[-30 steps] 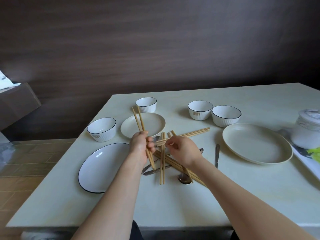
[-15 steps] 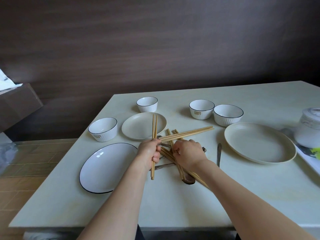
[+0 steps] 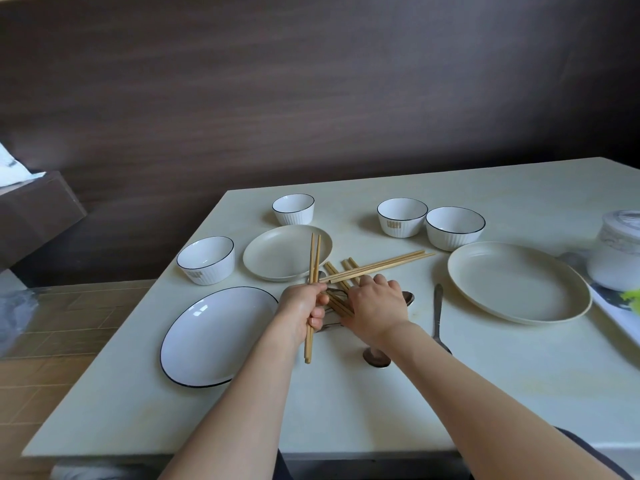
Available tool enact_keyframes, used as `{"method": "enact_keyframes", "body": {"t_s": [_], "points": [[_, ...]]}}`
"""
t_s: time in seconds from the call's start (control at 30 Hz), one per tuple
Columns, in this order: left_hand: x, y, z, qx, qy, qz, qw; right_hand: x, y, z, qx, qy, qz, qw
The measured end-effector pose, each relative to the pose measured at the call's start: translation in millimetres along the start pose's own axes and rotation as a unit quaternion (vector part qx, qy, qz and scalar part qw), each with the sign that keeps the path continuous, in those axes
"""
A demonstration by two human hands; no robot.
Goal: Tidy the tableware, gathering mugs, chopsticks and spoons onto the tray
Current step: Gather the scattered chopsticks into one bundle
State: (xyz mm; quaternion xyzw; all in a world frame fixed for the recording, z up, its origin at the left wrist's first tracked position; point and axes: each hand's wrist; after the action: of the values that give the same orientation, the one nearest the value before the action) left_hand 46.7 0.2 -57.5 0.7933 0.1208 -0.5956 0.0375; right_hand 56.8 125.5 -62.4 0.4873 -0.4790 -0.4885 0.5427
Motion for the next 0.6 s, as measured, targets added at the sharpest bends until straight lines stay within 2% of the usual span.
{"method": "enact_keyframes", "body": {"t_s": [0.27,0.5,0.6], "points": [[0.7,-1.2,-2.1,0.0,-0.003,0.001,1.0,-4.0,2.9,-2.3,-0.044,-0.015,0.003,0.999],[-1.3,1.5,-2.8,-0.013,-0.006,0.002,1.0,-8.4,16.7,1.0,-0.091,-0.052,0.101,0.989],[-2.5,0.1,-4.8,-0.006,0.003,-0.011,1.0,-9.9,25.8,1.8,-0.141,-0.069,0.169,0.973]]}}
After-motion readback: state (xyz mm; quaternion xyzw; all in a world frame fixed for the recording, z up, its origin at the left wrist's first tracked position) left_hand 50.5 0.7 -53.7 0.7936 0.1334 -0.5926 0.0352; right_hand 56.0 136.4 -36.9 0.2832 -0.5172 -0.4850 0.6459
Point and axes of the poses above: each hand's wrist, its own z-axis towards the middle knuckle, its own y-axis out of the back of the hand, x = y × z, and after that the axes turned 12 degrees about -y, right-handed
